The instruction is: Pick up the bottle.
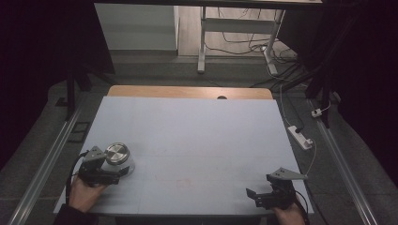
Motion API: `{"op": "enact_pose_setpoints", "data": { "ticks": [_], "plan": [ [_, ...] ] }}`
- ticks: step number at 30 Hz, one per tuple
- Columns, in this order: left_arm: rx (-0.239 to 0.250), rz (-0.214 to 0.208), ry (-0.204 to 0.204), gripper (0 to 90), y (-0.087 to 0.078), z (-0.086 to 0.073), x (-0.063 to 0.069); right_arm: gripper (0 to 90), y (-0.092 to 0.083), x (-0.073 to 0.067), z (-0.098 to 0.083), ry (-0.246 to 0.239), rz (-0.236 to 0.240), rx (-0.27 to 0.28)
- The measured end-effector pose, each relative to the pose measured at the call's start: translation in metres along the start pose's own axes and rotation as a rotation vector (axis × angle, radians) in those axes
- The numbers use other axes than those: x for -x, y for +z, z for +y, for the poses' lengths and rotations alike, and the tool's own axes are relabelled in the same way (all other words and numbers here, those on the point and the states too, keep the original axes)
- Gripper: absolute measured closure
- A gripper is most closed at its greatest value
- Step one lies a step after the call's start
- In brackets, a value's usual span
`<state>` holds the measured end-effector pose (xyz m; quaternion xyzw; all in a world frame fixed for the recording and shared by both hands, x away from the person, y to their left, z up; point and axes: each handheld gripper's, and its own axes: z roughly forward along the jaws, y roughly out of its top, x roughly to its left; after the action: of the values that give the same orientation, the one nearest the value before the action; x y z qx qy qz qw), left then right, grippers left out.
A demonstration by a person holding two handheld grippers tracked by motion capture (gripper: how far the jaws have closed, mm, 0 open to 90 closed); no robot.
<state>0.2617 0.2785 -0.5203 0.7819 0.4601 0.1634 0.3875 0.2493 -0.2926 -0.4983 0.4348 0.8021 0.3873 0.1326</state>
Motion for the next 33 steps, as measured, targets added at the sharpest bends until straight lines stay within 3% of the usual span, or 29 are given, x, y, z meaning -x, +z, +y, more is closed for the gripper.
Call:
{"op": "enact_pose_setpoints", "data": {
  "ticks": [9, 21, 28, 33],
  "plan": [
    [0.000, -0.015, 0.012, 0.0, 0.009, 0.006, -0.002, 0.0, 0.000, 0.000, 0.000, -0.001, 0.001, -0.003],
    [-0.001, 0.011, 0.063, 13.2, 0.013, 0.008, -0.002, 0.0, 0.000, 0.000, 0.000, -0.002, 0.004, -0.002],
    [-0.004, 0.010, 0.062, 14.2, 0.013, 0.009, -0.002, 0.0, 0.000, 0.000, 0.000, -0.002, 0.007, -0.002],
    [-0.012, 0.015, 0.036, 14.3, 0.013, 0.011, -0.002, 0.0, 0.000, 0.000, 0.000, -0.005, 0.008, 0.000]
  ]
}}
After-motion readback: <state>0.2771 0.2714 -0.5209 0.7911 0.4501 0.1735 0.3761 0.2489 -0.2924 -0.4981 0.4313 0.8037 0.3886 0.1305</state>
